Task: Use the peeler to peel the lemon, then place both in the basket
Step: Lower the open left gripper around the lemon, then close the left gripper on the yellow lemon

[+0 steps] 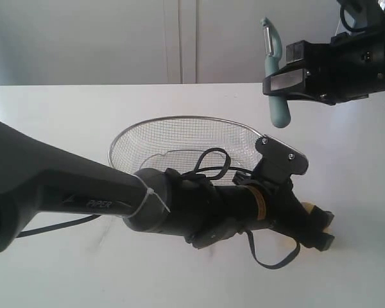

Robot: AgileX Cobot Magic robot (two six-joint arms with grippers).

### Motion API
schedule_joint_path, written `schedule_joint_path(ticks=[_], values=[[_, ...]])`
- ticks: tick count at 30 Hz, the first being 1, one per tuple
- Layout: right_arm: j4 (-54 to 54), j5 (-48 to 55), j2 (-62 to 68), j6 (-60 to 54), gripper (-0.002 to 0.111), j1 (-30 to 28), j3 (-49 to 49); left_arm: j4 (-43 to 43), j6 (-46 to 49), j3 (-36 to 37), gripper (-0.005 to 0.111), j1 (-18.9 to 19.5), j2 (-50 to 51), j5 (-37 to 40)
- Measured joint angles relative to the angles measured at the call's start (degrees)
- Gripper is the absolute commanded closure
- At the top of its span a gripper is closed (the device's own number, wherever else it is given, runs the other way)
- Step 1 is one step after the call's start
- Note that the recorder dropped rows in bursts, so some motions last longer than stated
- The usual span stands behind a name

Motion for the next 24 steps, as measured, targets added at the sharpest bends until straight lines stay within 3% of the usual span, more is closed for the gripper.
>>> schedule_joint_path(ticks=[3, 7, 24], values=[[0.0, 0.0, 0.0, 0.0, 0.108, 0.0, 0.0, 0.0, 0.0, 0.0, 0.019, 0.0, 0.0, -1.4], [0.0, 0.0, 0.0, 0.0, 0.108, 0.0, 0.0, 0.91, 0.0, 0.0, 0.001, 0.0, 0.0, -2.31], [0.0, 0.0, 0.0, 0.0, 0.108, 0.0, 0.0, 1.29, -1.18, 0.0, 0.002, 0.0, 0.0, -2.44]])
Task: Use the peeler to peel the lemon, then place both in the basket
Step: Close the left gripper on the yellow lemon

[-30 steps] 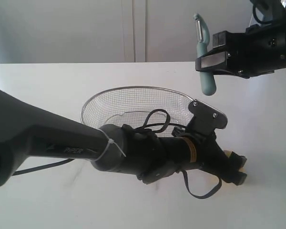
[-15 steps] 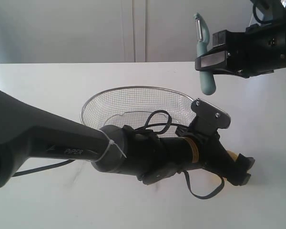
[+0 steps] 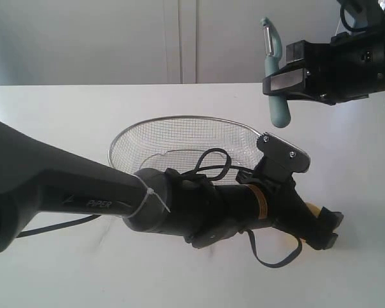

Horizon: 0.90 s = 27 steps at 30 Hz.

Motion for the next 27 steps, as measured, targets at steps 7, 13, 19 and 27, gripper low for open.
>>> schedule_joint_path(ticks=[7, 13, 19, 27], values=[[0.0, 0.0, 0.0, 0.0, 0.108, 0.0, 0.0, 0.19, -2.43, -0.13, 0.002, 0.0, 1.75, -2.81], [0.0, 0.0, 0.0, 0.0, 0.108, 0.0, 0.0, 0.44, -2.44, -0.49, 0.002, 0.0, 3.04, -5.55], [0.0, 0.0, 0.0, 0.0, 0.108, 0.0, 0.0, 0.44, -3.04, -0.49, 0.002, -0.11, 3.94, -5.37], [0.0, 0.0, 0.0, 0.0, 0.108, 0.0, 0.0, 0.44, -3.13, -0.49, 0.002, -0.11, 3.94, -4.97]])
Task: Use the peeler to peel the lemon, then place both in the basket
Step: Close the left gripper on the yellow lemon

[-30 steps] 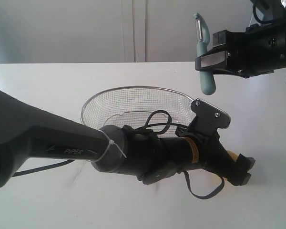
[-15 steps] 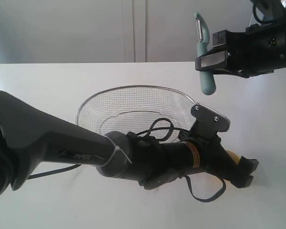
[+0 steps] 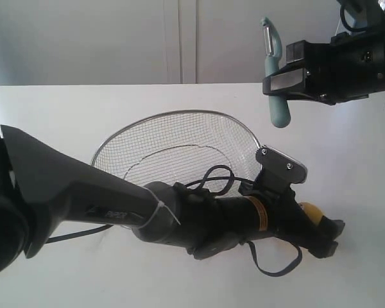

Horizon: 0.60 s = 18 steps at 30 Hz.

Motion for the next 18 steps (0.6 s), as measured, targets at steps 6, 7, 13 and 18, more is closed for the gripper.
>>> schedule_joint_path(ticks=[6, 7, 13, 18], values=[[0.0, 0.0, 0.0, 0.0, 0.108, 0.0, 0.0, 0.11, 0.0, 0.0, 0.002, 0.0, 0.0, 0.0], [0.0, 0.0, 0.0, 0.0, 0.108, 0.0, 0.0, 0.38, 0.0, 0.0, 0.002, 0.0, 0.0, 0.0], [0.0, 0.0, 0.0, 0.0, 0.108, 0.0, 0.0, 1.67, 0.0, 0.0, 0.002, 0.0, 0.0, 0.0], [0.0, 0.0, 0.0, 0.0, 0.108, 0.0, 0.0, 2.97, 0.0, -0.6, 0.002, 0.0, 0.0, 0.1]])
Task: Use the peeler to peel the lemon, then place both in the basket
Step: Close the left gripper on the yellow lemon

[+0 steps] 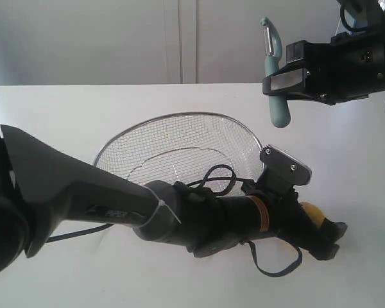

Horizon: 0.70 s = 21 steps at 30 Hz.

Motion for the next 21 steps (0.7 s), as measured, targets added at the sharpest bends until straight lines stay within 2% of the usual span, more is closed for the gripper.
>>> schedule_joint_path(ticks=[12, 21], values=[[0.0, 0.0, 0.0, 0.0, 0.108, 0.0, 0.0, 2.59, -0.39, -0.54, 0.002, 0.0, 0.0, 0.8], [0.11, 0.0, 0.0, 0.0, 0.108, 0.0, 0.0, 6.32, 2.24, -0.76, 0.002, 0.0, -1.5, 5.6]])
